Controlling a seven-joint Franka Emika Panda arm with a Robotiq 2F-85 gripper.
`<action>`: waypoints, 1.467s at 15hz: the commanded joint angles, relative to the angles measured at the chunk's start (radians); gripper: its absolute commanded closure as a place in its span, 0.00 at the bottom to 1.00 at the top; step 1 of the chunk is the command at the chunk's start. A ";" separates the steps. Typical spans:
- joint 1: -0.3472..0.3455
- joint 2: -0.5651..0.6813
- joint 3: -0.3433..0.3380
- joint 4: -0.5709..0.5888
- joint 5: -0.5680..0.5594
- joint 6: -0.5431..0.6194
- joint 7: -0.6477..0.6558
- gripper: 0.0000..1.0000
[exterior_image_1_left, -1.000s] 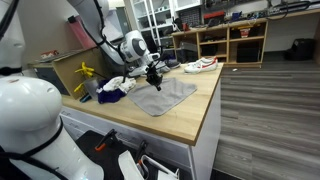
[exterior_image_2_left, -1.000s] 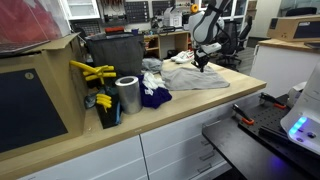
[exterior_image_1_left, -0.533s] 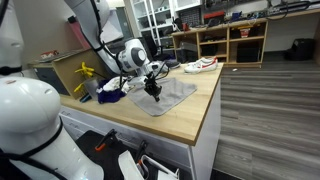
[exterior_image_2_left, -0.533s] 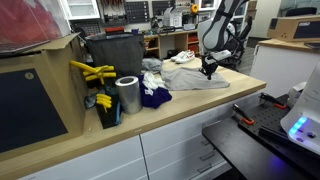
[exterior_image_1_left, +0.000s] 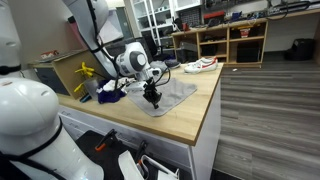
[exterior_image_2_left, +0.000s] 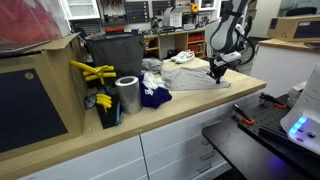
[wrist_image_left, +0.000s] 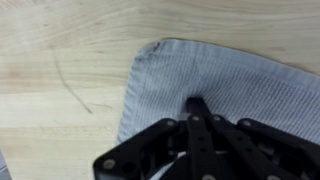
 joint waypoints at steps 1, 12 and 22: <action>-0.031 -0.017 -0.046 -0.050 -0.068 0.039 -0.038 1.00; -0.126 -0.108 -0.086 -0.115 -0.091 -0.048 -0.157 1.00; -0.088 -0.256 0.086 -0.064 -0.043 -0.219 -0.082 0.22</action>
